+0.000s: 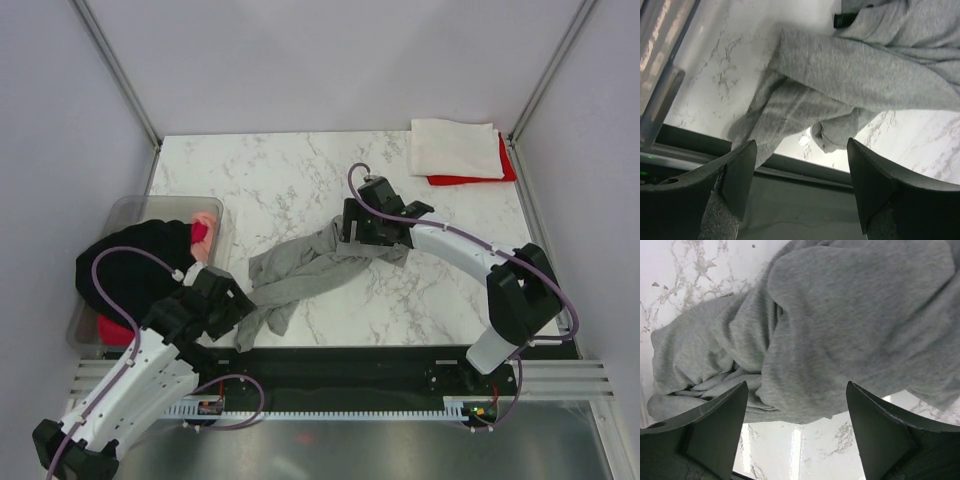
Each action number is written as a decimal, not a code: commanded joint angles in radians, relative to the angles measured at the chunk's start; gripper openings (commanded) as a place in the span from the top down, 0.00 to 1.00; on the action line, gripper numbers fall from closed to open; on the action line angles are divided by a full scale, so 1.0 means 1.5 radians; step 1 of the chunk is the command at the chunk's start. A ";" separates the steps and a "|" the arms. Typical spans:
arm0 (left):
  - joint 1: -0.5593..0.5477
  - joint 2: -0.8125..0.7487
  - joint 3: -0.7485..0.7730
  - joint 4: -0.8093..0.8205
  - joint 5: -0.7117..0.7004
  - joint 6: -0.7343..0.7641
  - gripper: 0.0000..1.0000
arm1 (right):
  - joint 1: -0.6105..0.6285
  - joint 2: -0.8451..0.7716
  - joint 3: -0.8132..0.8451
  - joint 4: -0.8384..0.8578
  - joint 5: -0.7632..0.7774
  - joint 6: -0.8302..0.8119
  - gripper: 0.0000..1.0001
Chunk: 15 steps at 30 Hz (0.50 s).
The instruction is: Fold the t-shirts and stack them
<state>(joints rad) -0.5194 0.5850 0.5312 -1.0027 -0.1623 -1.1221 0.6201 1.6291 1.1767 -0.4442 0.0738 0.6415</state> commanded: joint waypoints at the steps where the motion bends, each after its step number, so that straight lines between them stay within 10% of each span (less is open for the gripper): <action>1: -0.005 0.041 -0.014 0.076 -0.066 -0.036 0.20 | 0.015 0.025 0.050 0.030 -0.041 -0.024 0.14; 8: -0.005 0.101 -0.102 0.172 -0.047 -0.023 0.23 | 0.057 0.101 0.125 -0.046 0.026 -0.068 0.21; 15: -0.004 0.075 -0.115 0.186 -0.061 -0.003 0.42 | 0.075 0.126 0.117 -0.051 0.045 -0.071 0.52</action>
<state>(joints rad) -0.5320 0.7101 0.3824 -0.7059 -0.2096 -1.1248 0.7296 1.8122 1.3308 -0.5022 0.1024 0.5476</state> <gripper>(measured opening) 0.593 0.509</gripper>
